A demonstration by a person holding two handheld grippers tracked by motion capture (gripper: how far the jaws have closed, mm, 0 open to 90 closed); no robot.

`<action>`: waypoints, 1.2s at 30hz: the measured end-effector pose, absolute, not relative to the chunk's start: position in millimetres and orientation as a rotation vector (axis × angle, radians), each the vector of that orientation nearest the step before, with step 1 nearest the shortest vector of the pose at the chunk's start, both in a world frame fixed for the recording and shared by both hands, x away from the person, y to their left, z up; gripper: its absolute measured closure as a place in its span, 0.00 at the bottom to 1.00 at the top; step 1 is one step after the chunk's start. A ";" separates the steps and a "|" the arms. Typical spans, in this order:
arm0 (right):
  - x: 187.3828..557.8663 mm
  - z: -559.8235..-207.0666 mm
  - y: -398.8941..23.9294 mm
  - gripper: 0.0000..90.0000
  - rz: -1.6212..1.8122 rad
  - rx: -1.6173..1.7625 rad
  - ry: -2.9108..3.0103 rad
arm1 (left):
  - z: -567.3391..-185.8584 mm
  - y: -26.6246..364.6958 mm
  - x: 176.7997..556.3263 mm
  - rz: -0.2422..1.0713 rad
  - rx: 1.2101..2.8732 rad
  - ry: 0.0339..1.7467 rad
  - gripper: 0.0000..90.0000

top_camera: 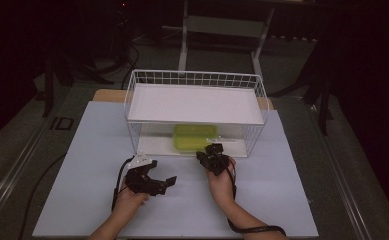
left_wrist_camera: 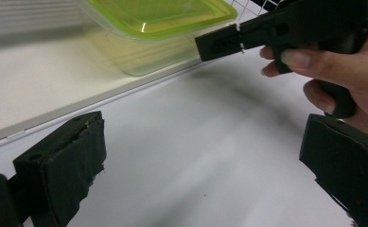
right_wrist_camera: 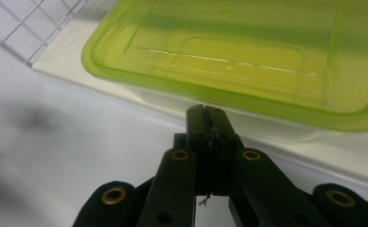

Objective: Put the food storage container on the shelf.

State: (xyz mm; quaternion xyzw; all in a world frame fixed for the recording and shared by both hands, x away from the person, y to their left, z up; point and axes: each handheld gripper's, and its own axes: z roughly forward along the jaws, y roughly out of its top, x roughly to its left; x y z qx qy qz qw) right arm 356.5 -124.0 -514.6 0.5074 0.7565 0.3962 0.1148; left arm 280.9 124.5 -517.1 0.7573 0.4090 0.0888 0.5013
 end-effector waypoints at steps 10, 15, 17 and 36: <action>377.2 -513.7 -115.4 1.00 1.193 1.513 2.155 | -520.4 126.5 279.9 0.227 1.832 0.988 0.02; 386.0 -514.9 -113.4 1.00 1.201 1.520 2.143 | -520.3 126.2 279.8 0.221 1.831 0.983 0.02; 388.7 -515.3 -112.6 1.00 1.212 1.523 2.140 | -520.7 126.2 279.5 0.231 1.832 0.984 0.02; 400.3 -515.9 -107.2 1.00 1.188 1.525 2.141 | -522.2 124.2 279.2 0.227 1.839 0.973 0.02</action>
